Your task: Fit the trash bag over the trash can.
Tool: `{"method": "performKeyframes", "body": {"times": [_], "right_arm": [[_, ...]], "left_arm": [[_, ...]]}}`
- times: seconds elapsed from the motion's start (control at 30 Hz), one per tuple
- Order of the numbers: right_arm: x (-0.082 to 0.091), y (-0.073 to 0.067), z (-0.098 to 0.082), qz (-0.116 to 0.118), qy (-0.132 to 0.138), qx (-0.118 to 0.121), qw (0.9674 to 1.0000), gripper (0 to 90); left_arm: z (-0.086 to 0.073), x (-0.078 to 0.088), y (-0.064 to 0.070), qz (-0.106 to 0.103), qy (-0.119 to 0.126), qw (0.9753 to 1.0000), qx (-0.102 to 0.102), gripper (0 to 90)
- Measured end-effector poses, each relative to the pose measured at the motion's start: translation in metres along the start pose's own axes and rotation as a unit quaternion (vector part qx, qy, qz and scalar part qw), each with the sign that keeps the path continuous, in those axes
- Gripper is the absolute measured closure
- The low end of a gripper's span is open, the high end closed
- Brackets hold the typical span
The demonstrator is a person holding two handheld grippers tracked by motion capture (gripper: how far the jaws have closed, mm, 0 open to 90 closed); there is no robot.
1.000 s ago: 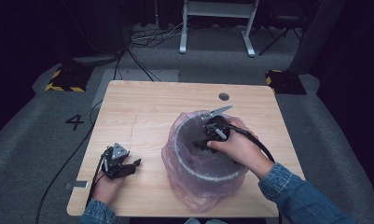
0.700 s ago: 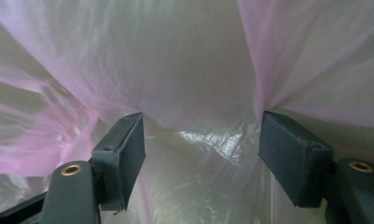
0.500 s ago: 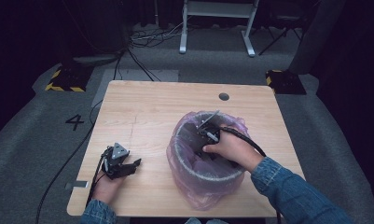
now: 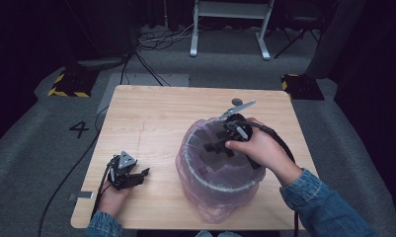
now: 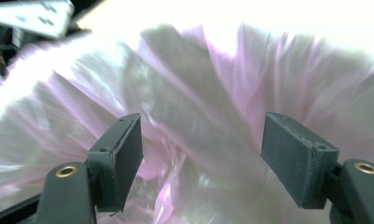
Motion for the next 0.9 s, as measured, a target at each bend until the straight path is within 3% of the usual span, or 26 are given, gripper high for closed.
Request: {"method": "performKeyframes", "body": {"times": [0.1, 0.23, 0.33, 0.63, 0.9], "right_arm": [[0.017, -0.001, 0.006, 0.003, 0.037, 0.045, 0.9983, 29.1], [0.040, 0.000, 0.006, 0.009, 0.091, 0.106, 0.9902, 27.9], [0.057, 0.004, 0.004, 0.000, 0.110, 0.126, 0.9859, 27.8], [0.097, 0.027, -0.011, -0.017, 0.133, 0.117, 0.9841, 27.5], [0.129, 0.050, -0.029, -0.052, 0.141, 0.106, 0.9829, 27.5]], "left_arm": [[0.000, 0.000, 0.000, -0.001, -0.001, 1.0000, 0.000, 39.2], [0.000, 0.000, 0.000, 0.000, 0.000, 1.0000, 0.001, 39.2], [0.000, 0.000, 0.000, 0.000, 0.000, 1.0000, 0.001, 39.2], [0.000, 0.001, -0.003, -0.016, -0.002, 0.9998, -0.008, 37.8], [0.000, 0.001, -0.006, -0.025, -0.002, 0.9996, -0.016, 37.0]]}}
Point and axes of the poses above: each handheld gripper's, and its own axes: x roughly backward along the jaws, z roughly out of its top, y roughly to its right, the point moved 1 cm from there along -x, roughly forward along the jaws, and after that the axes turned 9 degrees about y, right-handed, at the moved point
